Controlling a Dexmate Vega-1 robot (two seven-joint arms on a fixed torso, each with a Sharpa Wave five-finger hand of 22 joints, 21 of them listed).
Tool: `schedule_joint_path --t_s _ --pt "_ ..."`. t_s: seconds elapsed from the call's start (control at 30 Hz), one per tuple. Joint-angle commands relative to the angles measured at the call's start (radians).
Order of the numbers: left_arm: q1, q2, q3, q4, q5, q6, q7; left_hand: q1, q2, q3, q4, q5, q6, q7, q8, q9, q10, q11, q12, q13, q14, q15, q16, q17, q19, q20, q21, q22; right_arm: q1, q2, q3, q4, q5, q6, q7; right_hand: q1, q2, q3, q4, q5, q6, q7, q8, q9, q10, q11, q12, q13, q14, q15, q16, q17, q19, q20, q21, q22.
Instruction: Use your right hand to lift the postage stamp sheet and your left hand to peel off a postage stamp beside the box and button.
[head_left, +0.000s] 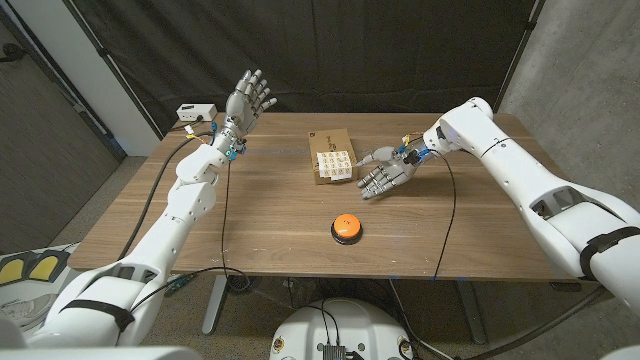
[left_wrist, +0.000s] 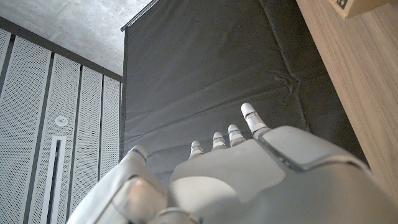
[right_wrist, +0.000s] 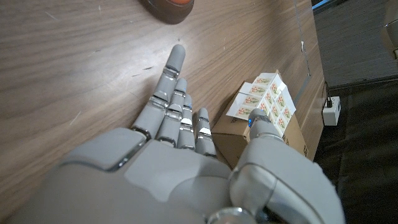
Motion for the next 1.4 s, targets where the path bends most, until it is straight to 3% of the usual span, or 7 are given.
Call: schedule_joint_path --t_s 0.03,0.23,0.4,0.67,0.97,1.13,1.4 --pt "-0.003 -0.002 -0.004 0.012 -0.009 -0.005 -0.011 0.013 0.002 0.002 -0.003 0.008 -0.115 0.001 -0.001 0.004 -0.028 0.003 -0.001 0.006 0.004 -0.001 0.002 0.002 -0.075 0.008 -0.006 0.003 -0.027 0.034 0.053 0.049 0.004 0.037 0.046 0.011 0.008 0.016 -0.002 0.018 -0.014 0.067 -0.013 0.0 -0.034 -0.001 -0.026 0.002 -0.06 0.019 -0.029 0.007 -0.067 0.01 0.014 0.02" --pt "-0.007 -0.003 -0.005 0.021 -0.011 -0.008 -0.021 0.014 0.002 0.001 -0.004 0.008 -0.114 0.001 0.0 0.004 -0.028 0.003 -0.001 0.006 0.005 0.0 0.002 0.002 -0.073 0.006 -0.006 0.003 -0.082 0.023 0.11 -0.103 -0.033 0.024 -0.071 -0.001 -0.013 0.005 0.0 0.017 -0.052 0.069 -0.027 0.001 -0.078 0.005 -0.043 0.002 -0.1 0.034 -0.036 0.01 -0.086 0.027 0.027 0.027" --pt "-0.01 -0.005 -0.006 0.027 -0.014 -0.011 -0.027 0.015 0.002 0.001 -0.004 0.008 -0.113 0.001 0.0 0.004 -0.028 0.003 -0.001 0.006 0.005 0.0 0.002 0.002 -0.074 0.007 -0.007 0.003 -0.095 0.041 0.137 -0.105 -0.028 0.034 -0.107 -0.005 -0.015 0.004 0.002 0.018 -0.067 0.069 -0.028 0.001 -0.117 0.003 -0.053 0.003 -0.138 0.044 -0.039 0.012 -0.132 0.033 0.027 0.033" --pt "-0.005 0.0 -0.009 0.019 -0.012 -0.007 -0.019 0.015 0.001 0.0 -0.005 0.008 -0.113 0.001 0.0 0.004 -0.027 0.004 -0.001 0.006 0.005 -0.001 0.002 0.002 -0.072 0.006 -0.007 0.003 -0.054 0.058 0.109 -0.005 -0.004 0.051 -0.037 -0.001 -0.014 0.007 0.0 0.019 -0.068 0.068 -0.023 0.002 -0.117 -0.002 -0.044 0.003 -0.142 0.041 -0.029 0.012 -0.143 0.03 0.04 0.038" --pt "0.003 0.0 -0.01 0.008 -0.011 -0.003 -0.012 0.016 0.001 -0.001 -0.005 0.009 -0.114 0.002 -0.001 0.004 -0.027 0.003 -0.001 0.006 0.005 0.001 0.001 0.002 -0.073 0.007 -0.008 0.003 -0.008 0.094 0.11 0.15 0.035 0.066 0.081 0.021 -0.001 0.026 -0.004 0.022 0.043 0.057 0.011 0.005 0.064 -0.022 0.013 0.005 0.082 -0.045 0.034 0.016 -0.037 -0.05 0.176 0.09" --pt "0.002 -0.002 -0.009 0.009 -0.008 -0.003 -0.006 0.016 0.002 -0.001 -0.005 0.009 -0.113 0.002 -0.001 0.004 -0.027 0.002 -0.002 0.006 0.005 0.0 0.001 0.002 -0.073 0.007 -0.009 0.003 0.002 0.132 0.142 0.268 0.065 0.113 0.165 0.05 0.017 0.047 -0.013 0.025 0.053 0.054 0.01 0.005 0.078 -0.028 0.01 0.005 0.087 -0.07 0.03 0.016 -0.057 -0.076 0.193 0.105" --pt "-0.006 -0.01 -0.004 0.024 -0.01 -0.003 -0.011 0.017 0.002 -0.002 -0.005 0.009 -0.114 0.001 -0.001 0.004 -0.027 0.002 -0.002 0.006 0.004 0.001 0.0 0.002 -0.074 0.008 -0.01 0.003 -0.055 0.125 0.187 0.183 0.027 0.137 0.114 0.117 0.009 0.082 -0.037 0.017 0.08 0.0 0.014 0.004 0.11 -0.084 0.004 0.004 0.085 -0.083 0.019 0.013 -0.089 -0.075 0.224 0.127"
